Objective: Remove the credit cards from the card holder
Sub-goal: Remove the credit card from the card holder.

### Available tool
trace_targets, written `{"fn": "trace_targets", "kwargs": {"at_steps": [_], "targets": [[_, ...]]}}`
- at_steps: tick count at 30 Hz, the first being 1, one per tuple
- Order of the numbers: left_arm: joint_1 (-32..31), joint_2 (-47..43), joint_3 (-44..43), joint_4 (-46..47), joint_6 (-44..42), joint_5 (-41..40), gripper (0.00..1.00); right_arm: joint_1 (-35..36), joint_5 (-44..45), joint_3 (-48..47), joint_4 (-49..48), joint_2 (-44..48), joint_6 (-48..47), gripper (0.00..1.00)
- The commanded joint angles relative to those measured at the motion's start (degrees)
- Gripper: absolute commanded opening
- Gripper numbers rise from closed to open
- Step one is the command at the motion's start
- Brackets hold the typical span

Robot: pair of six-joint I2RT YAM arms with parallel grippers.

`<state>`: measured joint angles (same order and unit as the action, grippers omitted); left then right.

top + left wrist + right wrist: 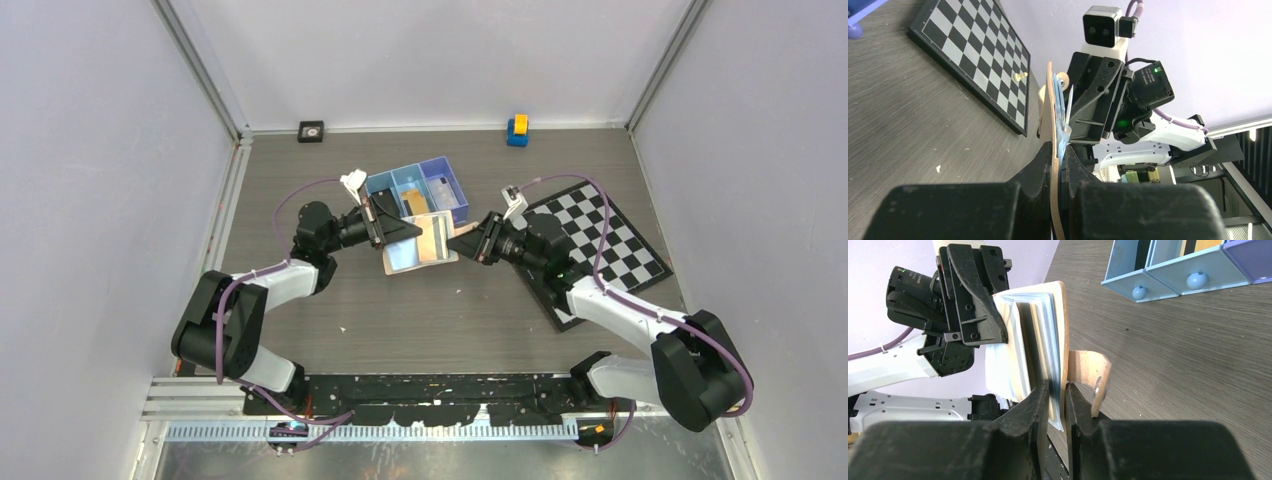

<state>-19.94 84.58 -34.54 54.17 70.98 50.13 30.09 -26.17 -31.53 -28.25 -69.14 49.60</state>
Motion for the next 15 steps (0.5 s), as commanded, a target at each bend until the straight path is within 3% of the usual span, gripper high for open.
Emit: {"fn": "trace_targets", "kwargs": {"at_steps": [1,8,10,13,15], "targets": [[-1.9,-0.4,-2.0,6.2,1.5,3.0,0.00,2.5,-2.8,-1.7,0.2,-1.2,-1.2,0.24],[-2.0,-0.9,-2.9,-3.5,-3.8,1.6,0.00,2.8,-5.3,-0.2,-4.9,-0.5,0.7,0.40],[-2.0,-1.0,-2.9,-4.5,-4.3,1.3,0.00,2.8,-6.3,0.1,-6.8,-0.8,1.7,0.41],[-1.9,-1.1,-3.2,-6.2,-5.2,1.0,0.03,2.9,-7.4,0.2,-8.6,-1.6,2.6,0.36],[-2.0,-1.5,-3.4,-8.5,-6.4,0.4,0.11,2.9,-6.9,-0.1,-7.7,-1.9,2.3,0.22]]}}
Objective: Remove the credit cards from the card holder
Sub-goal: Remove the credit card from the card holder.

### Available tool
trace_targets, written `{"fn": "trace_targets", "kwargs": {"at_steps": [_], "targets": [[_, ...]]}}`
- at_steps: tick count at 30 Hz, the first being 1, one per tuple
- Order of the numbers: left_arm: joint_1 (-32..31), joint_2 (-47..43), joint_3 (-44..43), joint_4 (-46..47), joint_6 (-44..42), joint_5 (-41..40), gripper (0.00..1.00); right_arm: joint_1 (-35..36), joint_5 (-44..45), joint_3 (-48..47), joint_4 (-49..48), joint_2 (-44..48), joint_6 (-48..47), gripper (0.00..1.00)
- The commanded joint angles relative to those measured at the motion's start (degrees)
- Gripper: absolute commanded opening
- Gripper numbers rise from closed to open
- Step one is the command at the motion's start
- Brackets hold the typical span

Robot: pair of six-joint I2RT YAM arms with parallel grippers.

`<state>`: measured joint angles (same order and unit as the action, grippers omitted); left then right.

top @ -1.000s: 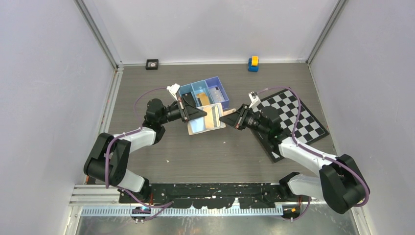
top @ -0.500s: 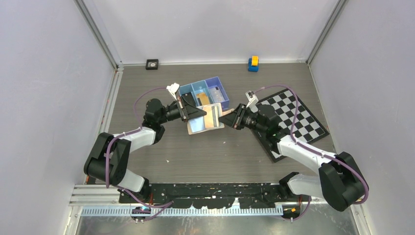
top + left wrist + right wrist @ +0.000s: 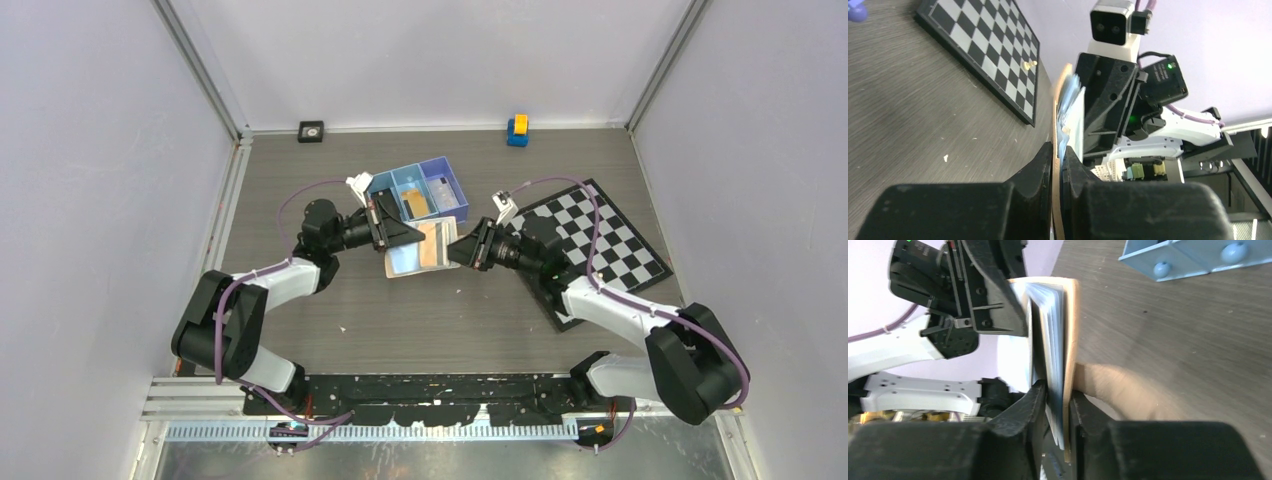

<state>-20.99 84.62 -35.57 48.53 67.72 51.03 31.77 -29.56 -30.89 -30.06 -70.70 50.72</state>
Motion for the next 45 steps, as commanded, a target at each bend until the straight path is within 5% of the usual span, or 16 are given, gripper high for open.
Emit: {"fn": "trace_targets", "kwargs": {"at_steps": [1,9,13,22,32,38,45], "targets": [[-1.0,-1.9,-2.5,-4.4,-4.1,-0.9,0.15,1.2,-2.7,-1.1,-4.5,-0.4,0.6,0.15],[-5.4,-3.4,-8.7,-34.7,-21.1,-12.7,0.50,4.7,13.0,-8.0,18.4,-0.1,-9.6,0.03],[-6.8,-1.2,-9.4,-34.3,-21.3,-12.8,0.64,7.4,24.9,-12.1,29.4,-1.3,-12.9,0.01],[-9.0,6.2,-10.3,-28.4,-19.1,-10.4,0.80,13.3,34.1,-17.7,37.2,-6.6,-16.4,0.01],[-9.2,8.1,-12.1,-35.8,-21.5,-15.1,0.79,19.8,44.4,-20.7,40.8,-7.3,-20.0,0.00],[-9.0,10.3,-13.0,-36.7,-21.9,-15.4,0.49,21.8,49.6,-22.1,43.2,-7.5,-20.2,0.00],[-7.2,7.5,-11.6,-36.6,-21.9,-15.2,0.40,17.5,46.0,-20.7,43.1,-6.0,-17.3,0.00]]}}
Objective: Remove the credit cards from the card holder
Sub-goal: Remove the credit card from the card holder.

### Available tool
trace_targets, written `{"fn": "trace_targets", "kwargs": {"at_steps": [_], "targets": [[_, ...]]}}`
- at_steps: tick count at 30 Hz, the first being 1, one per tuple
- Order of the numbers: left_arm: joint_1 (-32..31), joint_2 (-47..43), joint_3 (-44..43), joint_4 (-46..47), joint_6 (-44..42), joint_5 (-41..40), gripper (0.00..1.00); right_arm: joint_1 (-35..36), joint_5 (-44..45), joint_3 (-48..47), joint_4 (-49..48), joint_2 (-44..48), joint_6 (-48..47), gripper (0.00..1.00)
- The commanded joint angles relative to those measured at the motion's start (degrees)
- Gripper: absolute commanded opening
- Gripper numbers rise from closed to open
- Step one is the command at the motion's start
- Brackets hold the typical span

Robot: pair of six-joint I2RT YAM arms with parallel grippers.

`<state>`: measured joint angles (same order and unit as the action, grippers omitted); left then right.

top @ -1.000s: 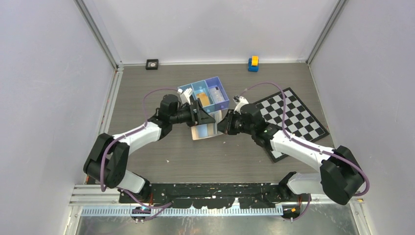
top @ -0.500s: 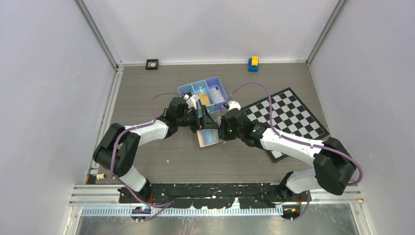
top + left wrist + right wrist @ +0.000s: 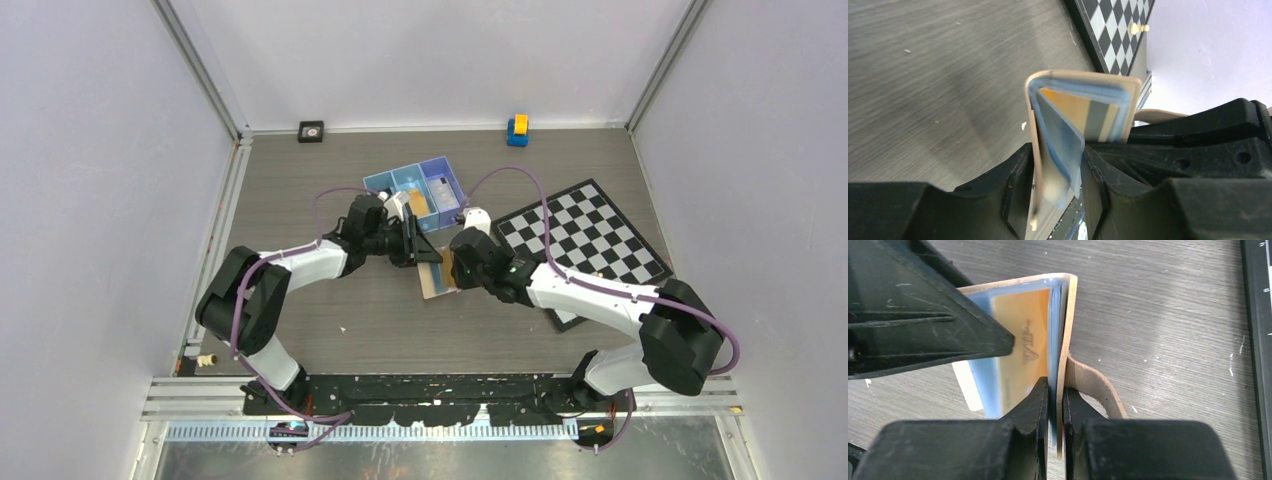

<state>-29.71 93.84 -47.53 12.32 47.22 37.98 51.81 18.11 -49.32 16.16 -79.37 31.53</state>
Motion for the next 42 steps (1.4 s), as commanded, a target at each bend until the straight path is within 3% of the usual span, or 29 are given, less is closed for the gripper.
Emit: {"fn": "trace_targets", "kwargs": {"at_steps": [1,7,10,12,18,26,33,36,39,42], "targets": [[1.8,-1.9,0.6,0.2,-1.1,-1.9,0.39,-3.5,-3.7,-1.7,-3.7,3.3,2.2,0.01],[3.4,-1.8,1.9,3.1,0.8,0.1,0.36,-9.1,-12.7,1.4,-7.1,6.0,4.8,0.00],[3.6,-1.3,2.6,6.6,2.3,2.1,0.51,-11.5,-16.5,2.9,-8.9,7.0,6.0,0.01],[3.7,-1.0,3.4,10.2,3.7,3.7,0.55,-12.8,-19.6,3.9,-10.6,7.5,6.4,0.00],[5.3,-1.7,5.9,18.1,7.9,6.3,0.40,-15.0,-24.2,5.6,-13.3,8.6,8.0,0.01],[6.6,-2.6,6.8,19.3,8.6,6.8,0.14,-17.5,-29.9,7.6,-18.3,9.0,10.3,0.00],[7.1,-2.9,7.3,20.5,9.3,7.5,0.02,-19.1,-30.1,8.1,-18.0,8.8,11.3,0.01],[7.3,-3.4,7.5,20.6,9.3,7.4,0.00,-19.8,-27.0,7.4,-14.6,8.5,11.3,0.16],[7.4,-3.9,7.6,20.3,9.2,7.3,0.00,-20.7,-25.5,7.4,-13.0,8.9,11.7,0.40],[7.5,-4.1,7.5,19.8,8.9,7.1,0.00,-21.1,-23.3,7.6,-11.9,10.6,11.7,0.47]]}}
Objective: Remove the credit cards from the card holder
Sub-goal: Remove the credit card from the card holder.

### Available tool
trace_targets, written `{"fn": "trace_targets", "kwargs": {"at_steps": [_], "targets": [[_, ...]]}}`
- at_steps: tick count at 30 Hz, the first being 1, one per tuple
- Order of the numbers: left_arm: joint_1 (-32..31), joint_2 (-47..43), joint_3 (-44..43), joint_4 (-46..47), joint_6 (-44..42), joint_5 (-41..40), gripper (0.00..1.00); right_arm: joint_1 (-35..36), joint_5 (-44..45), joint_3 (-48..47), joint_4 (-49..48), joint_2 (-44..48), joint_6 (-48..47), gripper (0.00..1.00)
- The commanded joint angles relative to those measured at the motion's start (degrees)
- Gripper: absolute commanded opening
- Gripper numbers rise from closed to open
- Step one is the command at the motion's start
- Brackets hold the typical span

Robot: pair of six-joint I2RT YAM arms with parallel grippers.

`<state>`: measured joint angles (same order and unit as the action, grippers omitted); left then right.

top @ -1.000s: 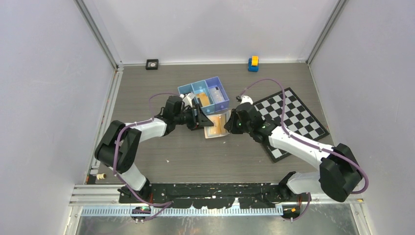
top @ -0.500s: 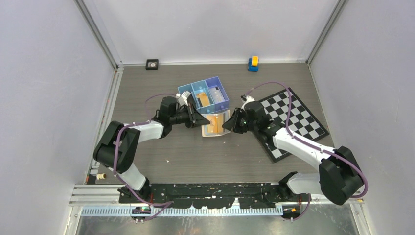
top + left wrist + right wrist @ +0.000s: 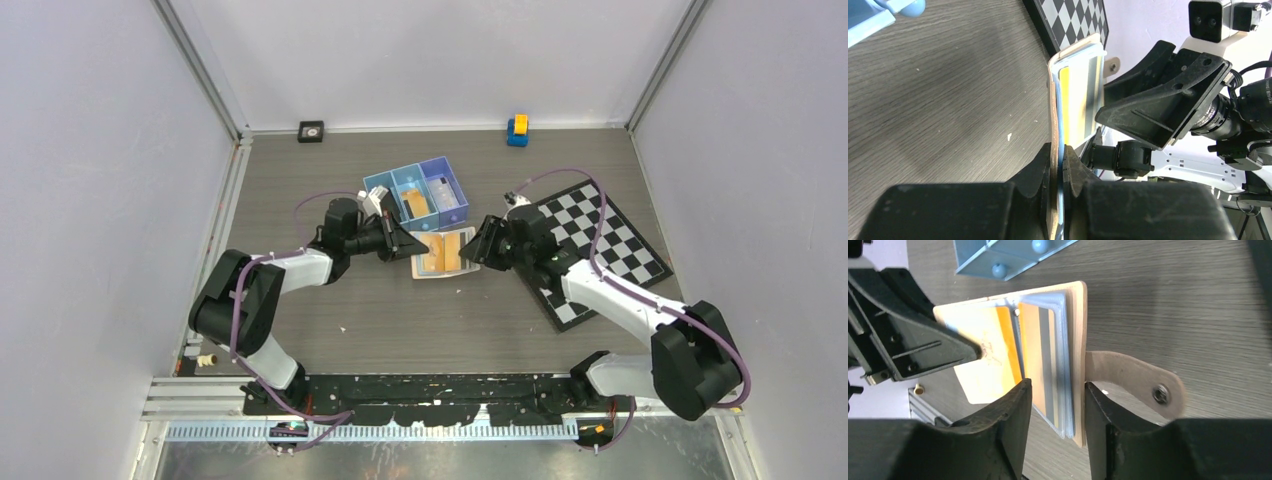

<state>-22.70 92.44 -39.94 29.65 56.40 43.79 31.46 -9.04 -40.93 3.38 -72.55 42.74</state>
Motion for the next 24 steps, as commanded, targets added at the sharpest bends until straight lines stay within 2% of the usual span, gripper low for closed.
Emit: {"fn": "trace_targets", "kwargs": {"at_steps": [1,3,6,11,16,24], "targets": [[0.5,-2.7,-0.1,2.4,-0.2,1.3,0.00,-0.7,5.2,-0.5,1.3,4.8,0.3,0.49],[0.5,-2.7,0.0,2.3,-0.2,1.2,0.00,-0.7,7.3,0.3,1.7,7.4,0.1,0.53],[0.5,-2.9,0.0,2.1,-0.3,1.2,0.00,-0.7,8.4,2.3,-0.1,12.6,-0.4,0.53],[0.5,-3.1,0.1,3.2,0.2,1.8,0.00,-0.7,1.6,6.3,-8.6,16.1,-0.6,0.51],[0.4,-3.3,1.4,9.3,2.9,3.3,0.00,-0.8,-7.2,5.5,-14.0,10.5,1.1,0.43],[-0.7,-0.9,2.4,22.5,10.4,6.8,0.00,-0.8,-14.7,4.6,-20.6,2.0,4.5,0.36]]}}
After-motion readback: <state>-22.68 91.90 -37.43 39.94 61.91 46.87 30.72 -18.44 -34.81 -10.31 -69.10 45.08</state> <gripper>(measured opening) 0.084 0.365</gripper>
